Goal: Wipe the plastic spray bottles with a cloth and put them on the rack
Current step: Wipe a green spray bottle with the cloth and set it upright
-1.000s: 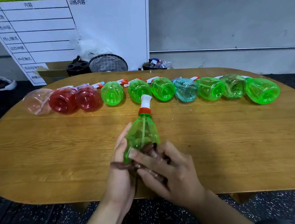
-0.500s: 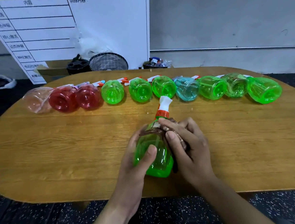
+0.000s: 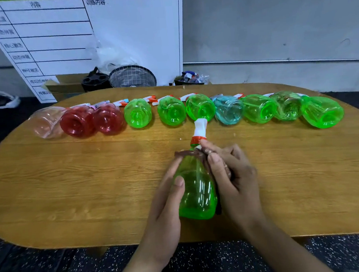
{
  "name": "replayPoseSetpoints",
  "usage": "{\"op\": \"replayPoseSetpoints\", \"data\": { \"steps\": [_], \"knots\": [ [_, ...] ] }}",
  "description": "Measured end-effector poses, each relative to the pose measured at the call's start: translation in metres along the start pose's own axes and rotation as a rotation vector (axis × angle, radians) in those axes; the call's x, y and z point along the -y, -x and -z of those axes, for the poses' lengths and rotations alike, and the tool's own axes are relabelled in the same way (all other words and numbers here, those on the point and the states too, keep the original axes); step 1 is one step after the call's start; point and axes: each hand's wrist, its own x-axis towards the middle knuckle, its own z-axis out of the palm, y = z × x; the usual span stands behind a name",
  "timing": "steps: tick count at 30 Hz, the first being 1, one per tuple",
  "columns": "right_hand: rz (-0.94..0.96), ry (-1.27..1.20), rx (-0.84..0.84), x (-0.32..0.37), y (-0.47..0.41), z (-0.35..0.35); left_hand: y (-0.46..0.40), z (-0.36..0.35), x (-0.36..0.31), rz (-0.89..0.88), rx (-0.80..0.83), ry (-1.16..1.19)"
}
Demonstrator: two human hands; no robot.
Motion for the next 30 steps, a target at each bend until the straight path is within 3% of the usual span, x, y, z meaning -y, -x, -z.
{"op": "replayPoseSetpoints", "data": {
  "steps": [5,9,12,15,19,22,26,30],
  "knots": [
    [0.323,0.172,0.179,0.009,0.021,-0.006,-0.004,0.01,-0.004,-0.002,-0.107,0.087],
    [0.651,0.309,0.234,0.013,0.03,-0.01,-0.004,0.008,-0.014,0.001,-0.085,0.17],
    [0.607,0.295,0.183,0.011,0.024,-0.01,-0.004,0.008,-0.013,-0.011,-0.087,0.059],
    [0.35,0.19,0.08,0.006,0.011,-0.003,-0.001,0.003,-0.008,-0.064,-0.09,-0.121],
    [0.15,0.136,0.05,-0.001,0.003,0.0,0.004,-0.001,-0.007,-0.006,-0.063,-0.115],
    [0.217,0.166,0.101,0.003,0.011,-0.003,0.001,0.002,-0.01,0.035,-0.101,-0.052],
    [0.479,0.214,0.227,0.01,0.025,-0.008,-0.001,0.008,-0.013,0.046,-0.094,0.092],
    [0.662,0.303,0.214,0.009,0.03,-0.012,0.001,0.006,-0.019,0.02,-0.095,0.122]
  ]
}}
